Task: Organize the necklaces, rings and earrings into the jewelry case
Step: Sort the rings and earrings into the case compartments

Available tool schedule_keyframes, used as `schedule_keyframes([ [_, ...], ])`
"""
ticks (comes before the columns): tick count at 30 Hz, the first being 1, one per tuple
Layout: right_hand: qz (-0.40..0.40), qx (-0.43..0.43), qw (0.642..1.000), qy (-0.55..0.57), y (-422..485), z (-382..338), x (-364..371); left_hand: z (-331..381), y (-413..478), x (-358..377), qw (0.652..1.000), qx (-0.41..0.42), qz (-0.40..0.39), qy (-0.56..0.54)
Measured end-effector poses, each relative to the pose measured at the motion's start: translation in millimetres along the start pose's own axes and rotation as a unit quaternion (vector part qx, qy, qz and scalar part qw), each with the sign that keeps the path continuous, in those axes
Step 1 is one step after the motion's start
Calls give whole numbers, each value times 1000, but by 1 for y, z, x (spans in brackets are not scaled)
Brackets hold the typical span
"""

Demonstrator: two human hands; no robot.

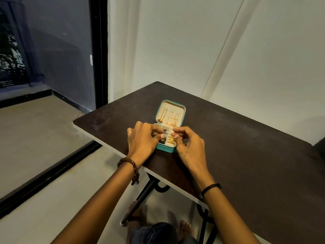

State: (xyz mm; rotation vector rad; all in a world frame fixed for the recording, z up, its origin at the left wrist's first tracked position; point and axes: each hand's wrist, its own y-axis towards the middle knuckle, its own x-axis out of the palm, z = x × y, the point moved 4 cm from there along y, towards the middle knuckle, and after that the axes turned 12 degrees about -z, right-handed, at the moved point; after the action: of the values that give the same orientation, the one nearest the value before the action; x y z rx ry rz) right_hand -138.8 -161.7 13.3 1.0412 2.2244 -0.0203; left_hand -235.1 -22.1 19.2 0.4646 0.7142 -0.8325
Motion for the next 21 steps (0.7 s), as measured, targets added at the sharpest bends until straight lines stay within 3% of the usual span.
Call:
schedule_keyframes([
  [11, 5, 2, 1000, 14, -3, 1, -1, -10, 2, 3, 998, -2, 9, -65],
  [21, 2, 1, 999, 36, -8, 3, -1, -12, 10, 6, 1000, -2, 4, -24],
])
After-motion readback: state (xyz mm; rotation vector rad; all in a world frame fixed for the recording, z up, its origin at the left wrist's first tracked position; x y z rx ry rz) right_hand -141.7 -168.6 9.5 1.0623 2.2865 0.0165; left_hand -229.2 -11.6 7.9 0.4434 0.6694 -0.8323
